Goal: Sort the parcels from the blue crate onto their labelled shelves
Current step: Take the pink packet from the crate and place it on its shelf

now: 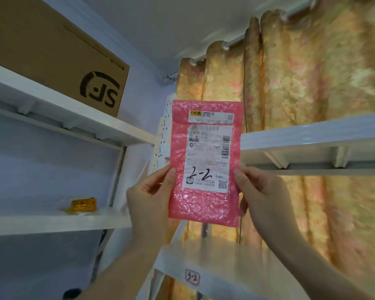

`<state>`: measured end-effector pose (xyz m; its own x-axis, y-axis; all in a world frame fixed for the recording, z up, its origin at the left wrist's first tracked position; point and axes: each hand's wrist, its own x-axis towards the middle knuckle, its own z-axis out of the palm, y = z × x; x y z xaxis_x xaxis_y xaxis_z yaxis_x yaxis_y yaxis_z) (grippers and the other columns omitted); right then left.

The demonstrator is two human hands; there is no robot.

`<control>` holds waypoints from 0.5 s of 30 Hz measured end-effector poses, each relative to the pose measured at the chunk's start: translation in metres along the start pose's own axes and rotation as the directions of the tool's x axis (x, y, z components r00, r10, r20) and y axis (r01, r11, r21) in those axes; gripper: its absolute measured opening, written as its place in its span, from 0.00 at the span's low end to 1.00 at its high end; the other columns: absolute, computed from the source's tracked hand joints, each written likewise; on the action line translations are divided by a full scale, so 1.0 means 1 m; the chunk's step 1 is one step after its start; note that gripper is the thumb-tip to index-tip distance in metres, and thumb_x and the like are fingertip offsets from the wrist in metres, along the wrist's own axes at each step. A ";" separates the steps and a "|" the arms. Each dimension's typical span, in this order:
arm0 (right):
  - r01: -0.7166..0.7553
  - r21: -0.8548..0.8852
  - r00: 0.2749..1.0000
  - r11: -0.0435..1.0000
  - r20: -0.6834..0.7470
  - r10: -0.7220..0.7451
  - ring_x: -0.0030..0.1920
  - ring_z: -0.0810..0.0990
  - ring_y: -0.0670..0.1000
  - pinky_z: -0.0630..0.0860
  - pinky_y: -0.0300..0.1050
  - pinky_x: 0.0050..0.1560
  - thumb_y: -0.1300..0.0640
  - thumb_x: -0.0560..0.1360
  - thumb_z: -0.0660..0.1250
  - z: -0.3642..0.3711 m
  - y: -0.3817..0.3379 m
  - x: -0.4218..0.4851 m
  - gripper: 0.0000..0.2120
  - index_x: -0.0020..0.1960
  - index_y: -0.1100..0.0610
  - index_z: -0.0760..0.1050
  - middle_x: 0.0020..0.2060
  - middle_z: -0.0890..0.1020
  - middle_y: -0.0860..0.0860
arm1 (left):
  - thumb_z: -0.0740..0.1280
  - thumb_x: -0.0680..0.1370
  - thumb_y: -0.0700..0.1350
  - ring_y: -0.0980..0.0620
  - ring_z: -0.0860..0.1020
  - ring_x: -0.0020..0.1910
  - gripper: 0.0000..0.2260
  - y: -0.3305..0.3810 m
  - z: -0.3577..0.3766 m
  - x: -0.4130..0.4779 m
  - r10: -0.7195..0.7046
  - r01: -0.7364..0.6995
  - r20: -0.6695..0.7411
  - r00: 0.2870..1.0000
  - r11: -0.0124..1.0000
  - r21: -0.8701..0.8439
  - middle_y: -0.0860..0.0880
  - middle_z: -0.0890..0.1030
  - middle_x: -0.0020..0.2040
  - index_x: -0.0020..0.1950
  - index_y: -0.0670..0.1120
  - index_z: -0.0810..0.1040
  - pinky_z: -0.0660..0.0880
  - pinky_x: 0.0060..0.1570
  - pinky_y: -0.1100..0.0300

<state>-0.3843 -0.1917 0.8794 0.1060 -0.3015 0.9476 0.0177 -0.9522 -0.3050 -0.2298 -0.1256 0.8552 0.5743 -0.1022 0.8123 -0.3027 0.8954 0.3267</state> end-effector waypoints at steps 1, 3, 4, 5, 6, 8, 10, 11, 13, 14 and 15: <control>0.007 -0.025 1.000 1.000 -0.012 -0.007 0.22 0.76 0.41 0.71 0.34 0.26 0.53 0.79 0.62 0.007 0.007 0.007 0.11 0.44 0.46 0.82 0.30 0.83 0.42 | 0.70 0.72 0.42 0.57 0.84 0.37 0.07 -0.011 0.001 0.007 -0.015 0.015 -0.001 1.000 0.999 -0.029 0.57 0.85 0.38 0.46 0.53 0.82 0.77 0.30 0.69; 0.022 -0.095 0.999 0.995 -0.023 -0.024 0.22 0.76 0.42 0.73 0.39 0.29 0.52 0.79 0.62 0.019 0.019 0.023 0.12 0.42 0.45 0.82 0.29 0.82 0.41 | 0.69 0.73 0.40 0.58 0.83 0.35 0.07 -0.032 0.003 0.025 -0.040 0.040 0.002 0.999 0.996 -0.074 0.58 0.85 0.36 0.46 0.51 0.82 0.76 0.29 0.70; 0.030 -0.133 0.999 0.991 -0.027 -0.034 0.22 0.76 0.44 0.74 0.43 0.30 0.52 0.79 0.62 0.025 0.025 0.032 0.12 0.42 0.45 0.82 0.29 0.82 0.42 | 0.69 0.73 0.40 0.59 0.83 0.34 0.06 -0.041 0.004 0.036 -0.049 0.049 0.012 0.999 0.995 -0.083 0.58 0.85 0.35 0.47 0.50 0.82 0.76 0.29 0.70; 0.041 -0.170 0.998 0.985 -0.029 -0.047 0.22 0.77 0.45 0.75 0.45 0.31 0.51 0.79 0.62 0.031 0.030 0.042 0.12 0.41 0.46 0.82 0.29 0.82 0.42 | 0.69 0.73 0.41 0.58 0.83 0.34 0.06 -0.050 0.005 0.049 -0.052 0.054 0.022 0.998 0.995 -0.080 0.58 0.85 0.35 0.48 0.50 0.81 0.76 0.29 0.69; 0.047 -0.202 0.998 0.978 -0.032 -0.055 0.22 0.77 0.46 0.76 0.46 0.32 0.51 0.79 0.61 0.037 0.035 0.052 0.12 0.42 0.47 0.82 0.29 0.82 0.43 | 0.70 0.73 0.42 0.58 0.83 0.34 0.06 -0.059 0.007 0.063 -0.048 0.050 0.032 0.998 0.996 -0.068 0.57 0.85 0.35 0.49 0.50 0.80 0.76 0.28 0.69; 0.045 -0.243 0.997 0.969 -0.052 -0.060 0.24 0.77 0.48 0.76 0.47 0.32 0.53 0.79 0.61 0.049 0.044 0.078 0.12 0.43 0.48 0.83 0.29 0.82 0.45 | 0.70 0.73 0.44 0.57 0.83 0.33 0.06 -0.078 0.012 0.093 -0.033 0.035 0.041 0.999 0.998 -0.046 0.53 0.85 0.35 0.48 0.50 0.76 0.75 0.26 0.68; 0.042 -0.319 0.995 0.947 -0.067 -0.067 0.30 0.79 0.54 0.77 0.50 0.36 0.56 0.78 0.60 0.056 0.052 0.108 0.12 0.44 0.53 0.82 0.30 0.81 0.50 | 0.70 0.73 0.45 0.59 0.82 0.34 0.04 -0.096 0.024 0.126 -0.007 0.007 0.060 0.998 1.000 0.003 0.52 0.83 0.36 0.44 0.51 0.76 0.76 0.27 0.67; 0.033 -0.363 0.996 0.931 -0.065 -0.060 0.33 0.79 0.57 0.78 0.51 0.39 0.58 0.78 0.60 0.060 0.056 0.122 0.12 0.44 0.55 0.82 0.30 0.81 0.52 | 0.70 0.74 0.45 0.59 0.82 0.36 0.04 -0.104 0.030 0.142 0.012 -0.014 0.085 0.996 0.999 0.031 0.53 0.83 0.39 0.43 0.53 0.77 0.77 0.30 0.66; -0.006 -0.400 0.999 0.917 -0.051 -0.015 0.34 0.78 0.56 0.75 0.48 0.40 0.58 0.76 0.58 0.065 0.062 0.149 0.13 0.48 0.52 0.82 0.28 0.80 0.48 | 0.66 0.77 0.41 0.58 0.80 0.41 0.06 -0.120 0.045 0.173 0.039 -0.048 0.158 0.987 0.997 0.053 0.53 0.82 0.44 0.46 0.53 0.80 0.76 0.36 0.67; -0.024 -0.414 0.999 0.910 -0.040 0.008 0.34 0.77 0.54 0.73 0.47 0.40 0.58 0.76 0.58 0.067 0.065 0.161 0.13 0.49 0.51 0.81 0.27 0.79 0.45 | 0.64 0.78 0.40 0.57 0.79 0.43 0.09 -0.128 0.053 0.187 0.035 -0.045 0.193 0.981 0.998 0.048 0.51 0.82 0.47 0.49 0.51 0.82 0.75 0.38 0.68; -0.034 -0.445 0.999 0.895 -0.031 0.022 0.36 0.78 0.54 0.73 0.47 0.42 0.58 0.75 0.58 0.068 0.067 0.172 0.13 0.48 0.51 0.81 0.28 0.79 0.44 | 0.63 0.78 0.38 0.55 0.79 0.46 0.11 -0.134 0.061 0.200 0.020 -0.031 0.222 0.975 0.999 0.043 0.49 0.82 0.50 0.52 0.49 0.82 0.75 0.41 0.68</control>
<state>-0.2972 -0.3045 1.0154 0.0755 -0.3238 0.9431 -0.4297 -0.8640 -0.2623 -0.1207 -0.2927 1.0028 0.3845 -0.1777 0.9058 -0.3522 0.8788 0.3219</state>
